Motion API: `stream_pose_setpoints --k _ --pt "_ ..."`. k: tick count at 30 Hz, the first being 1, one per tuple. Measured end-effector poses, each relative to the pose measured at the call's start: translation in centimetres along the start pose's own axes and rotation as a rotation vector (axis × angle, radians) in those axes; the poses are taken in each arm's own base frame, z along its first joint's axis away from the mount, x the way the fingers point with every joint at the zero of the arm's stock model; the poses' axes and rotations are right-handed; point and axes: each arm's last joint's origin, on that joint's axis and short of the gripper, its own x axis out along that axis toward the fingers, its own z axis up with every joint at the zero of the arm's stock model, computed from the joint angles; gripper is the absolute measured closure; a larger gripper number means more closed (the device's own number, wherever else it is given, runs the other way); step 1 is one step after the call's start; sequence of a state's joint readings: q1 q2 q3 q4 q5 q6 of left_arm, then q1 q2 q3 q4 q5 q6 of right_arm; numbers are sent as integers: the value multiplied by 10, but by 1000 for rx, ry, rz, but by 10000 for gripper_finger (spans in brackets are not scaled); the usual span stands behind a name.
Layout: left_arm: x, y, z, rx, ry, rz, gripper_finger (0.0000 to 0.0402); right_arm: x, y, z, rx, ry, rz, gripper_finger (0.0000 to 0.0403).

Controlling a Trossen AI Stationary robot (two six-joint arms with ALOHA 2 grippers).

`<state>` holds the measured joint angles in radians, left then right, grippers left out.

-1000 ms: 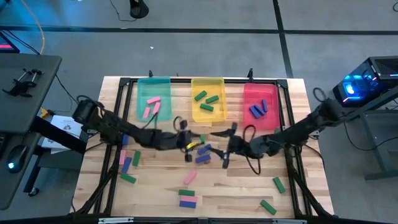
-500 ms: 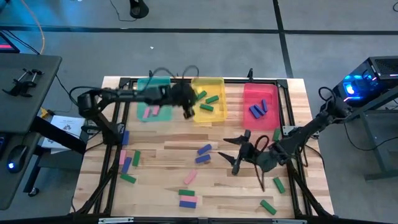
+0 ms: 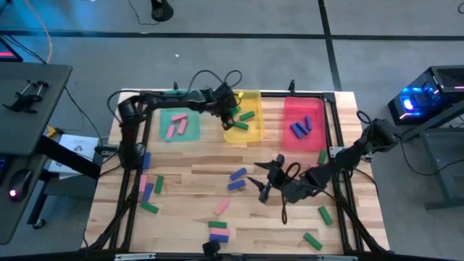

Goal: Sort blocks
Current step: Put the green wooden block into the yellow bin, then put the blue wooden block into the red bin

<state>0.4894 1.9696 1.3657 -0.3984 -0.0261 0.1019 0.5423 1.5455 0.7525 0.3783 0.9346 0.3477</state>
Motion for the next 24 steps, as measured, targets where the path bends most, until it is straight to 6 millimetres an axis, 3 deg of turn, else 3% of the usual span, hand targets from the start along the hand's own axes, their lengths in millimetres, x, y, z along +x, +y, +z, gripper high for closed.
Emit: stream_pose_setpoints --k 8,12,17,21,24 --pt "34 -3 14 21 96 -21 305 -2 2 -1 6 13 35 139" --pt "37 -6 14 29 101 -14 245 -4 3 -3 4 25 39 139" --pt "27 -4 18 23 87 -6 163 -7 4 -7 9 50 39 139" --pt "10 -2 23 19 66 3 147 -12 4 -9 16 68 43 139" --pt "-16 -5 30 25 32 2 149 -18 3 -8 38 82 47 139"
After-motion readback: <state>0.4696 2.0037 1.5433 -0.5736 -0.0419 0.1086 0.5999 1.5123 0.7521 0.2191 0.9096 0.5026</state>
